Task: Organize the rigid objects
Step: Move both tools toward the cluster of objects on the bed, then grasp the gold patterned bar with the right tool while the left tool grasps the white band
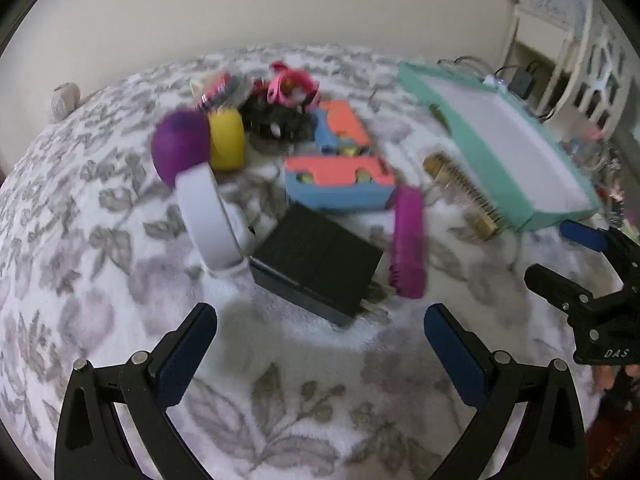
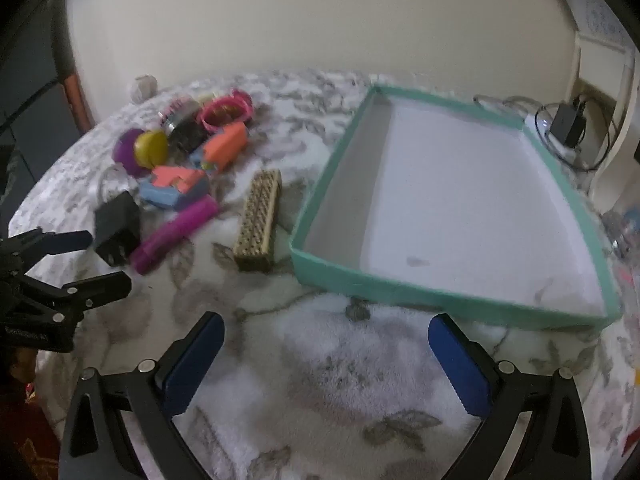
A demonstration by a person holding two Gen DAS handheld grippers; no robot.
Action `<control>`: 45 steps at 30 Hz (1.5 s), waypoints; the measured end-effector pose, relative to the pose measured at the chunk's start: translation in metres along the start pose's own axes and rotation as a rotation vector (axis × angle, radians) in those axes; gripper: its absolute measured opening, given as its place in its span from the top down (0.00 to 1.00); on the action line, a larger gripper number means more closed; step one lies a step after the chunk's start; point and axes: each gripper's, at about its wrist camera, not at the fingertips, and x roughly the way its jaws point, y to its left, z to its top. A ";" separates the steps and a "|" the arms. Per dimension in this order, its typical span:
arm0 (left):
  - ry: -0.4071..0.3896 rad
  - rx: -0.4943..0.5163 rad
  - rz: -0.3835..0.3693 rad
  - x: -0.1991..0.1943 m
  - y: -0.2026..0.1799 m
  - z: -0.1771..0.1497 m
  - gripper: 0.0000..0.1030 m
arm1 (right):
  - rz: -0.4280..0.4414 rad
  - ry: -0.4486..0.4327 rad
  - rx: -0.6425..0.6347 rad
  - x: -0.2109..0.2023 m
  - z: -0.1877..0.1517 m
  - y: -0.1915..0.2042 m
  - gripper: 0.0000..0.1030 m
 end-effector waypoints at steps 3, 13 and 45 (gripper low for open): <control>-0.040 0.021 0.008 -0.022 0.004 0.012 0.00 | 0.002 -0.045 -0.048 -0.018 0.011 0.005 0.00; 0.084 -0.077 0.119 -0.061 0.018 0.107 0.00 | 0.010 -0.043 -0.045 -0.071 0.115 0.007 0.00; 0.218 -0.601 0.198 -0.015 0.088 0.083 0.19 | 0.011 0.293 0.139 0.030 0.132 0.051 0.39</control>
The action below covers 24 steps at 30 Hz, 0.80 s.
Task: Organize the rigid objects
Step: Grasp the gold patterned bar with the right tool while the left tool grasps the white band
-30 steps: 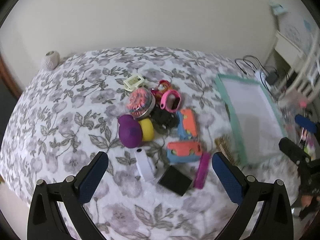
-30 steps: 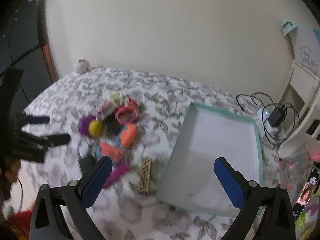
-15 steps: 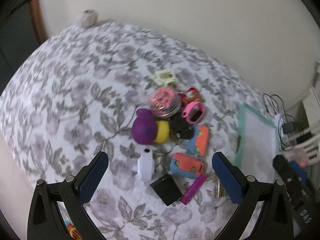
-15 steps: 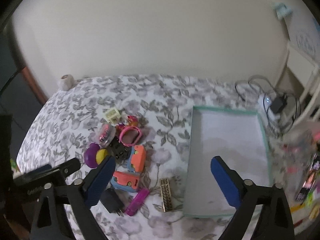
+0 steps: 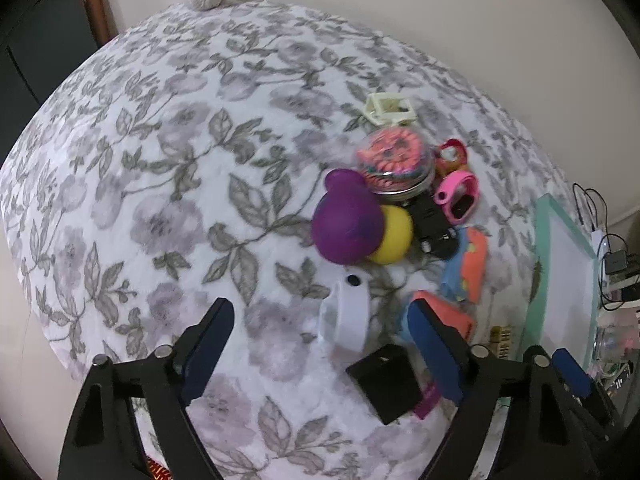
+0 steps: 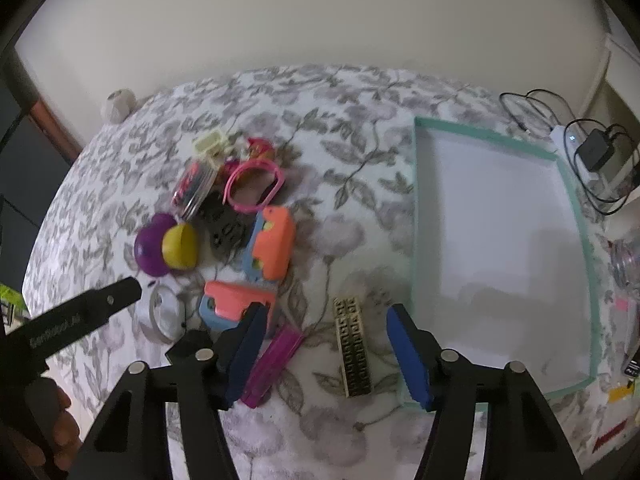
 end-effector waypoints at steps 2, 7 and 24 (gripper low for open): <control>0.015 -0.002 -0.002 0.005 0.002 -0.002 0.29 | -0.001 0.017 -0.016 0.006 -0.004 0.003 0.45; 0.031 0.005 -0.008 0.014 0.002 -0.001 0.30 | 0.001 0.062 -0.020 0.020 -0.012 0.004 0.55; 0.057 0.036 -0.004 0.050 -0.007 0.000 0.53 | -0.037 0.116 0.004 0.048 -0.021 -0.010 0.71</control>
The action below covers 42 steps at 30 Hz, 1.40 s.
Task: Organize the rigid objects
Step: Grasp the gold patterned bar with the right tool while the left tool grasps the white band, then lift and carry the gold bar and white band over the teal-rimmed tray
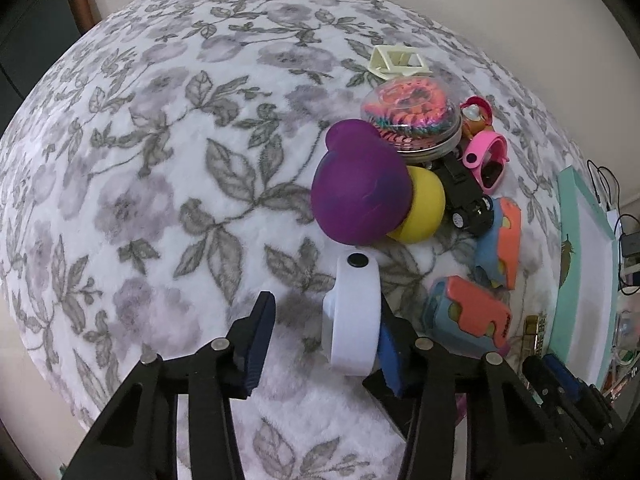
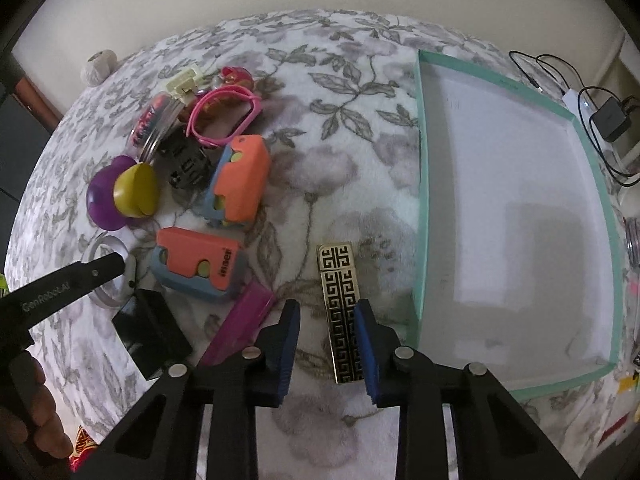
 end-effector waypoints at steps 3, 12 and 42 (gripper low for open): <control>-0.004 -0.005 -0.015 0.001 0.001 0.000 0.56 | -0.005 -0.003 0.012 0.001 0.001 -0.003 0.74; -0.017 0.005 -0.033 0.005 -0.006 0.003 0.64 | -0.034 -0.012 -0.002 0.000 0.001 -0.001 0.73; -0.005 0.065 -0.029 0.007 -0.010 -0.001 0.75 | -0.070 0.044 -0.051 0.025 -0.014 0.007 0.77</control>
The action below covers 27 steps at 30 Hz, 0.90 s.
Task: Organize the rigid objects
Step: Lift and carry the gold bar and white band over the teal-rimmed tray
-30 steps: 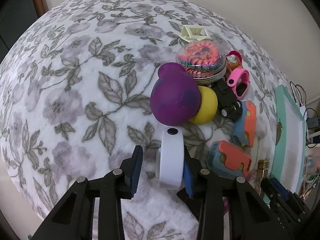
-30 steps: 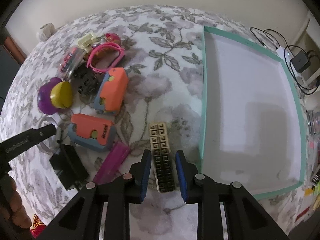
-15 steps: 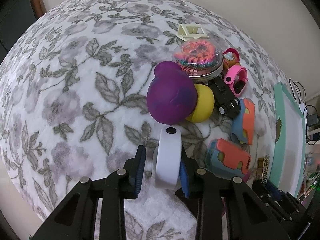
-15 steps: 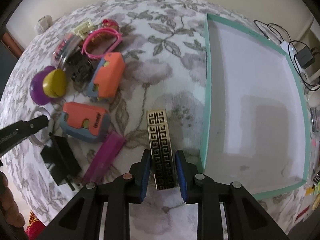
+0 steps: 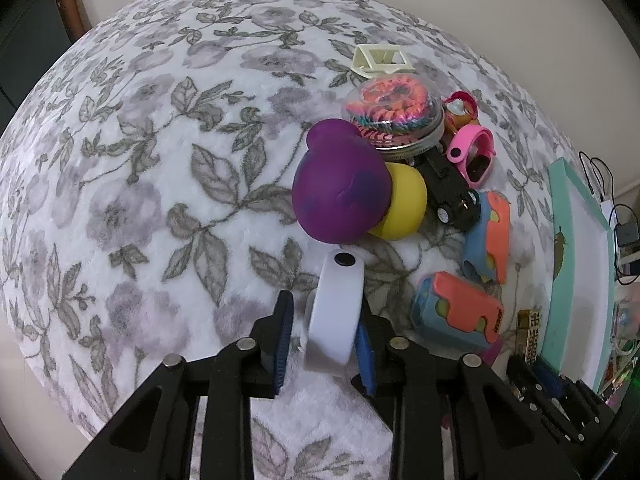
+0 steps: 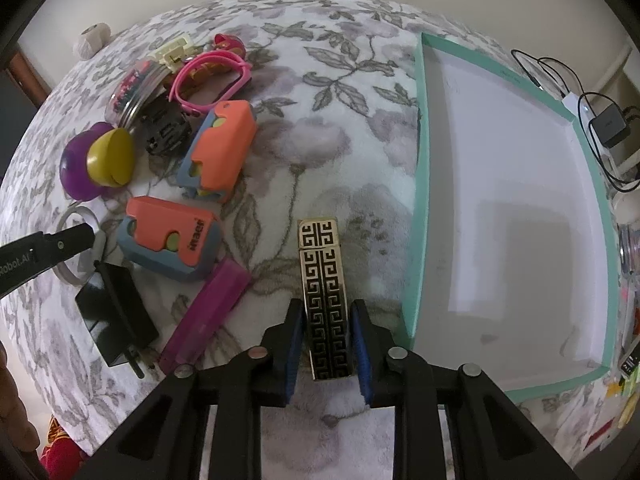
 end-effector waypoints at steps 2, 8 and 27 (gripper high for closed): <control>-0.001 0.014 0.003 -0.001 -0.001 0.000 0.77 | 0.002 0.001 0.002 0.001 0.000 0.003 0.77; 0.008 0.011 0.000 -0.003 0.001 0.000 0.80 | 0.029 0.003 0.013 -0.004 0.005 0.002 0.78; -0.147 -0.054 -0.071 -0.067 0.023 -0.007 0.82 | 0.089 -0.127 0.041 -0.054 0.016 -0.014 0.79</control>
